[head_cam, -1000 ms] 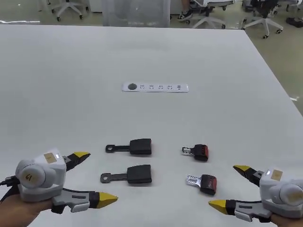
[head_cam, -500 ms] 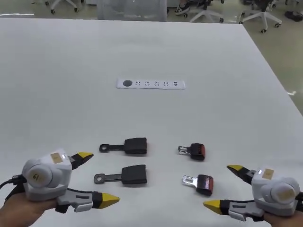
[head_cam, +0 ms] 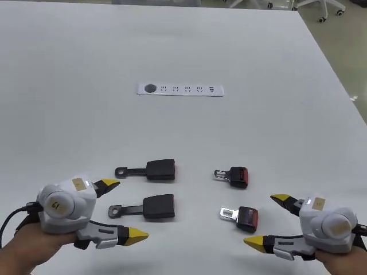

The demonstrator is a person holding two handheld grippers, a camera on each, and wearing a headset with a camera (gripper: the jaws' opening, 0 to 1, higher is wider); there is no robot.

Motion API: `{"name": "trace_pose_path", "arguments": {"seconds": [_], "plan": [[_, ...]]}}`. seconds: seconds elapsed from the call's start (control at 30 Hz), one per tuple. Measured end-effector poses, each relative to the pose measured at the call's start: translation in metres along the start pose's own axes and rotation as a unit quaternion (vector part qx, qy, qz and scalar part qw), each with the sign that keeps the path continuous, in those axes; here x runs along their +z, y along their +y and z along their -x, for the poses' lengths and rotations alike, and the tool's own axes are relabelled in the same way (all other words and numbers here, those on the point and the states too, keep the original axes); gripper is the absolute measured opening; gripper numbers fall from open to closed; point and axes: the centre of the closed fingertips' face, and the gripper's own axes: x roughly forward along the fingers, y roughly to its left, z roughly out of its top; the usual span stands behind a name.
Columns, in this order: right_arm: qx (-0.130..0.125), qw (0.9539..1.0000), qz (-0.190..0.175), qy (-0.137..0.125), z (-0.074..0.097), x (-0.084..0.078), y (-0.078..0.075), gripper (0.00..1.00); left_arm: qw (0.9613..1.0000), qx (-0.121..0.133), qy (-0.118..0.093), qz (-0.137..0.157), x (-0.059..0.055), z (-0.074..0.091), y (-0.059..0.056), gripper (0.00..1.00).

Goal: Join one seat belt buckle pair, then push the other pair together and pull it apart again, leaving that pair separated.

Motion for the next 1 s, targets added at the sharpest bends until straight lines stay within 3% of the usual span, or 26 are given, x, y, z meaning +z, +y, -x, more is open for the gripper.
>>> {"name": "trace_pose_path", "arguments": {"seconds": [0.2,0.47,0.6,1.0], "plan": [[0.014,0.9996,0.011,0.020,-0.010,-0.006,0.002,0.77,0.9997,-0.014,0.019,-0.012,-0.008,-0.012,-0.001,0.87],[0.024,0.9989,0.016,0.036,-0.017,-0.012,0.000,0.71,0.9987,-0.026,0.034,-0.029,-0.010,-0.030,0.003,0.81],[0.034,0.9978,0.028,0.050,-0.020,-0.017,0.004,0.62,0.9986,-0.035,0.034,-0.022,-0.009,-0.039,0.002,0.80],[0.047,0.9964,0.033,0.062,-0.025,-0.018,0.007,0.62,0.9949,-0.058,0.070,-0.045,-0.025,-0.060,-0.001,0.69]]}}
